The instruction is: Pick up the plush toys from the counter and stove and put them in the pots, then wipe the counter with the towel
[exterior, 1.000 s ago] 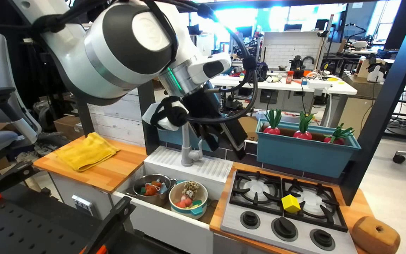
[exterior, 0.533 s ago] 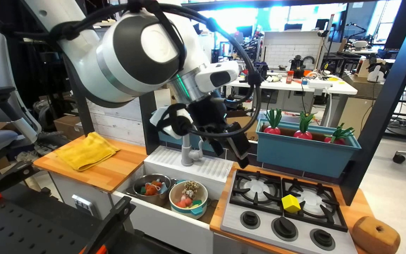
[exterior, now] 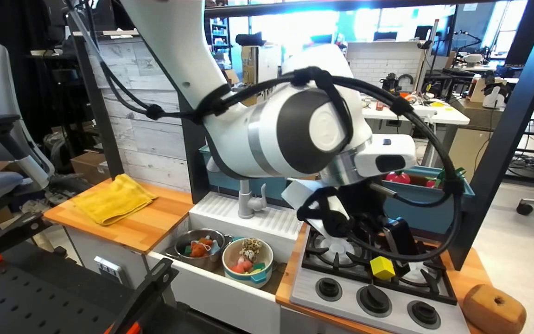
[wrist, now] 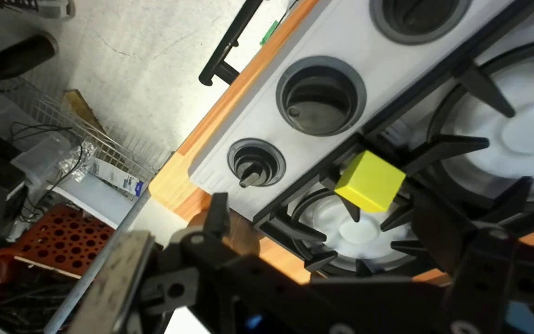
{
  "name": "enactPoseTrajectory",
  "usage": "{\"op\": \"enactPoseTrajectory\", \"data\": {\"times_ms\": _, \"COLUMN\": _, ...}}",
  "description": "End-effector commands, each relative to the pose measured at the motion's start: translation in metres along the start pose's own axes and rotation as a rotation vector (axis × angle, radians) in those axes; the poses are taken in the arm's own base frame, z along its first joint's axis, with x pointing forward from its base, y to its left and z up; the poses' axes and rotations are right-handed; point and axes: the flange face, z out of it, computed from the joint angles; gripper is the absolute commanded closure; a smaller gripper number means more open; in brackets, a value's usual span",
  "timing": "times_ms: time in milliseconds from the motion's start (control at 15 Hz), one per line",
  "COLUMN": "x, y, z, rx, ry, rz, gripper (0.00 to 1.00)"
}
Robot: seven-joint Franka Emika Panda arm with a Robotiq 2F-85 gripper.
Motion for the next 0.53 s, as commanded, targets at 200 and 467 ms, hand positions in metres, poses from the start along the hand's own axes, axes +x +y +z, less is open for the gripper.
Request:
{"op": "enactPoseTrajectory", "data": {"times_ms": 200, "x": 0.022, "y": -0.020, "z": 0.057, "rx": 0.052, "ry": 0.014, "rz": 0.103, "gripper": 0.00}}
{"op": "enactPoseTrajectory", "data": {"times_ms": 467, "x": 0.018, "y": -0.034, "z": 0.073, "rx": 0.072, "ry": 0.020, "rz": 0.116, "gripper": 0.04}}
